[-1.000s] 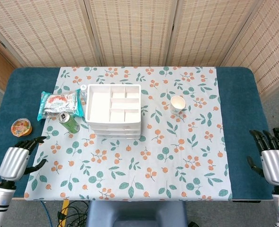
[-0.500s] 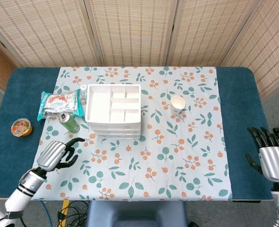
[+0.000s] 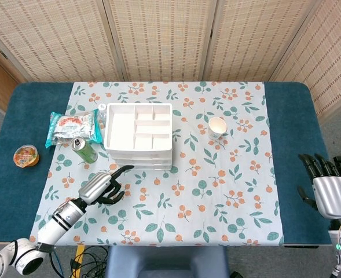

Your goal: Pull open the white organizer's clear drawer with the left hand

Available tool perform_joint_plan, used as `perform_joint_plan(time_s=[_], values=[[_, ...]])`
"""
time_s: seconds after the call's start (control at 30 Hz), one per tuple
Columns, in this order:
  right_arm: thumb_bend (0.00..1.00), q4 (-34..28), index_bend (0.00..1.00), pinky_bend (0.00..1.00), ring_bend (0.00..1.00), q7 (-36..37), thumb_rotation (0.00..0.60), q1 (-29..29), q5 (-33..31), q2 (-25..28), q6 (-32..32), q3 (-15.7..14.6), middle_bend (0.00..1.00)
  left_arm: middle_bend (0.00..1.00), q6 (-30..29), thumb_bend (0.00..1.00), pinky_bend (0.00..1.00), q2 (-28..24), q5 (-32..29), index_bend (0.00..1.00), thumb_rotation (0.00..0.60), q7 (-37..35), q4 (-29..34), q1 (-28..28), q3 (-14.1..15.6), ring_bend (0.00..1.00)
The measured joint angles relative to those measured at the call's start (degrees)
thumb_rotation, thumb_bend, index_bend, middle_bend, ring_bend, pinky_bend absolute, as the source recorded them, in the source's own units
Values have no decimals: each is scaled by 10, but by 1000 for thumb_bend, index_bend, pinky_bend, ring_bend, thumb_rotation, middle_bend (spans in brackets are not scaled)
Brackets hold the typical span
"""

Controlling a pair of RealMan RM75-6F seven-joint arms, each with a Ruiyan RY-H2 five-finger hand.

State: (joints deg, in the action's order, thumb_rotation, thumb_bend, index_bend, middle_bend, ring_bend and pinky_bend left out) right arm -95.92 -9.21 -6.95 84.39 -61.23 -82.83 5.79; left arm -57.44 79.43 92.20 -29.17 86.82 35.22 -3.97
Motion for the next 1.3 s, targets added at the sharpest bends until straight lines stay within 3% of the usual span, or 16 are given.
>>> perform_joint_plan(time_s=[0.6, 1.3], values=[[373, 0, 75, 163, 122, 2, 600, -1, -6, 1, 0, -1, 135, 876, 17, 472, 1000, 83, -67, 29, 600, -17, -36, 25, -18, 935], [372, 3, 75, 163, 122, 0, 600, 6, -17, 4, -6, -2, 135, 875, 16, 472, 1000, 126, -74, 29, 600, -80, -92, 42, -25, 935]])
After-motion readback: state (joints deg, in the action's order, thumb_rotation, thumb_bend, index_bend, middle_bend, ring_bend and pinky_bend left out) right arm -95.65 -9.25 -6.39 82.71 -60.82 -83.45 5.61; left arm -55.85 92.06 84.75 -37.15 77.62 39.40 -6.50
